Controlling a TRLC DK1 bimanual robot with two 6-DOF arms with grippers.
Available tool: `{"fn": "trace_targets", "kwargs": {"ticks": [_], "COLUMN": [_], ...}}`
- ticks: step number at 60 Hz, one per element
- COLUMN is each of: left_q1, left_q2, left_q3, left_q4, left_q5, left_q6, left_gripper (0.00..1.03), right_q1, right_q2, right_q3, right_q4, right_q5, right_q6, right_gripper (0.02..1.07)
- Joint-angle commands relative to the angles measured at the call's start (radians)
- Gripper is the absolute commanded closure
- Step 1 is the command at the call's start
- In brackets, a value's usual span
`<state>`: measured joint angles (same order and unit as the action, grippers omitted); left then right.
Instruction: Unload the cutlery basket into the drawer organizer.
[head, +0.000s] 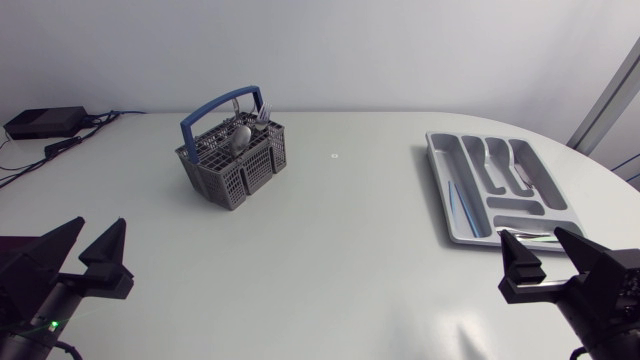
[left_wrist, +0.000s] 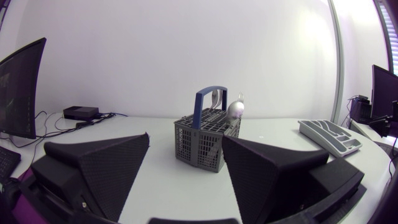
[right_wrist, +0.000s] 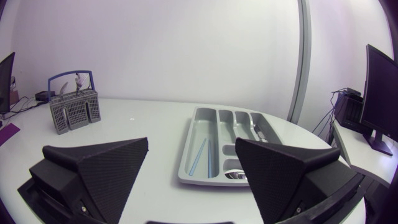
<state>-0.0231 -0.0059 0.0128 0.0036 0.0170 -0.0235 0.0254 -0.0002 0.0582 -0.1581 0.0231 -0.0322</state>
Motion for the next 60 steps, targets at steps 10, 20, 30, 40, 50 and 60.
{"fn": "trace_targets", "kwargs": {"ticks": [10, 20, 30, 40, 50, 60], "left_q1": [-0.008, -0.009, 0.000, 0.043, 0.026, -0.006], "left_q2": [-0.008, -0.008, -0.009, -0.002, 0.132, 0.400], "left_q3": [-0.011, -0.011, -0.010, 0.098, 0.211, 0.354], "left_q4": [-0.008, -0.008, -0.002, 0.015, 0.024, 0.022], "left_q5": [-0.005, -0.005, -0.011, -0.095, -0.092, -0.092], "left_q6": [-0.009, -0.009, -0.039, -0.112, -0.101, -0.093], "left_gripper": [0.04, 0.04, 0.04, 0.06, 0.11, 0.11], "right_q1": [0.005, 0.007, 0.013, 0.041, 0.082, 0.105], "right_q2": [-0.006, -0.006, -0.007, 0.011, 0.164, 0.353], "right_q3": [-0.006, -0.004, 0.006, 0.068, 0.161, 0.265], "right_q4": [-0.026, -0.026, -0.021, -0.001, 0.029, 0.080], "right_q5": [0.000, 0.000, 0.000, 0.000, 0.011, 0.021], "right_q6": [0.021, 0.021, 0.026, 0.034, 0.037, 0.034], "right_gripper": [0.06, 0.06, 0.06, 0.06, 0.07, 0.07]}}
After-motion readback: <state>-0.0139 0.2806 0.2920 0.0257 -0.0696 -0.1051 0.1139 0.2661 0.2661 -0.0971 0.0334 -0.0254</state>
